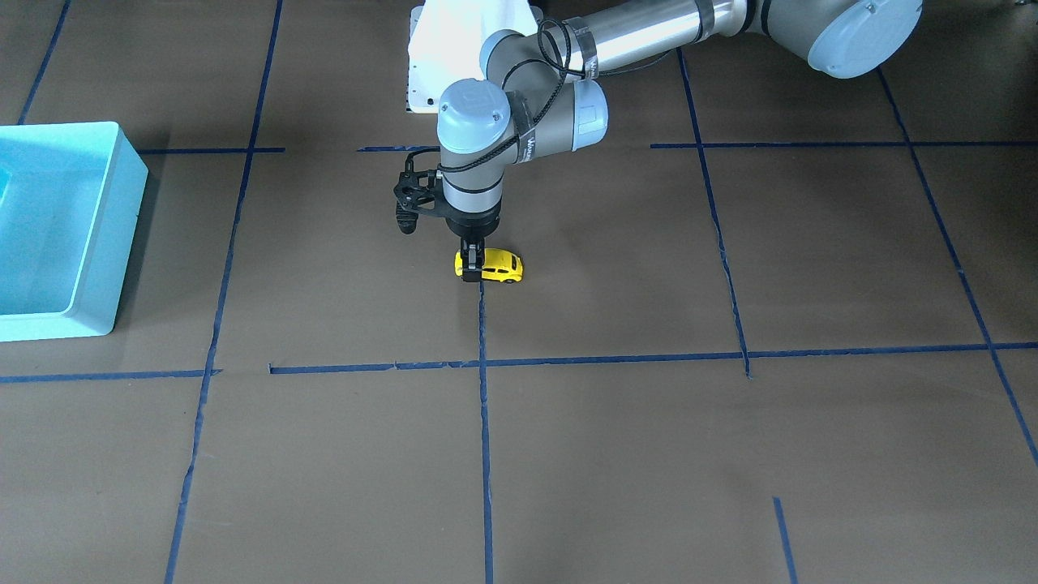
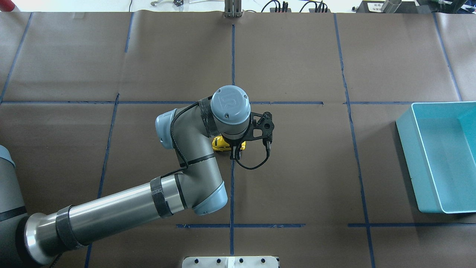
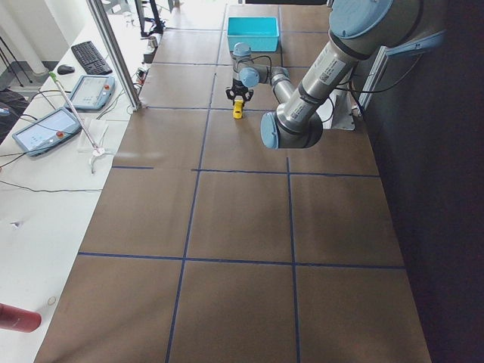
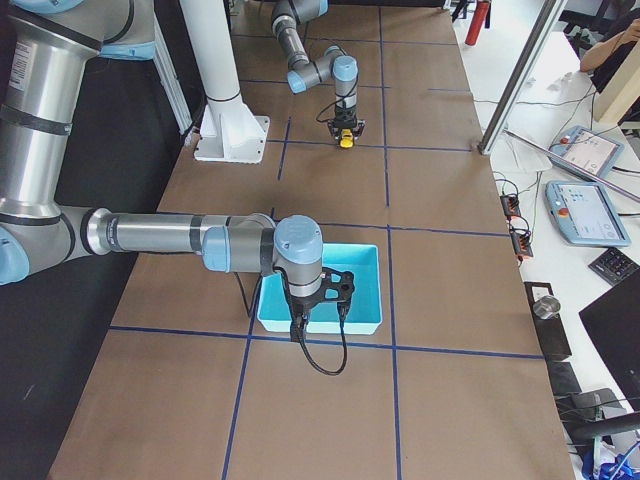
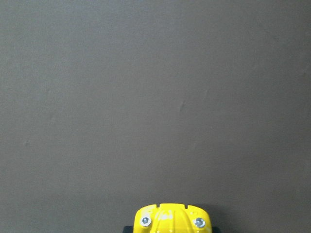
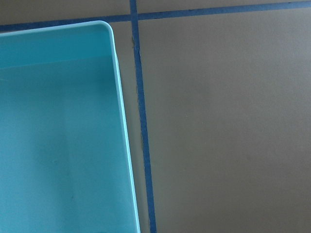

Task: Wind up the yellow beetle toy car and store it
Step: 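Drag the held car back along the table away from the tray to wind it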

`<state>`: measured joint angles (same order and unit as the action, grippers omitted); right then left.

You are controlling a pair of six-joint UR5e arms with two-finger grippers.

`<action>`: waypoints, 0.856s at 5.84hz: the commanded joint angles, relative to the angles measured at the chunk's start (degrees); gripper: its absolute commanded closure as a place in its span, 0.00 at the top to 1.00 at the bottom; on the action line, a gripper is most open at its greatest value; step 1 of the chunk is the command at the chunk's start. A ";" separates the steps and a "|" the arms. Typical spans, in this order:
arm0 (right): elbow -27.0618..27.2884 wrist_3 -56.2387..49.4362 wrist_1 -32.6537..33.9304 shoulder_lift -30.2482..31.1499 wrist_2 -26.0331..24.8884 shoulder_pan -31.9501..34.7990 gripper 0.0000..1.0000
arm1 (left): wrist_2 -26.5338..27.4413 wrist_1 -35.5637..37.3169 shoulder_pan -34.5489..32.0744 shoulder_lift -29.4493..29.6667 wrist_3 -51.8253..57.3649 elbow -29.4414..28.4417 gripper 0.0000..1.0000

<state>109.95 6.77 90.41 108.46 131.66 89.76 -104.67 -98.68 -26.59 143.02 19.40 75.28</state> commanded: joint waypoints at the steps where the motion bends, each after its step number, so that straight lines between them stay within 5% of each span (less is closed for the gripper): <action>1: 0.00 0.00 -0.15 0.00 0.00 0.06 1.00 | -0.01 -0.02 -0.04 -1.33 0.02 1.35 0.00; 5: 0.18 0.08 -0.33 -0.09 0.09 0.06 1.00 | -0.01 -0.55 -0.04 -3.27 0.02 3.29 0.00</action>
<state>110.05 6.79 90.11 108.39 131.69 89.79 -104.67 -99.09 -26.63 140.08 19.43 78.45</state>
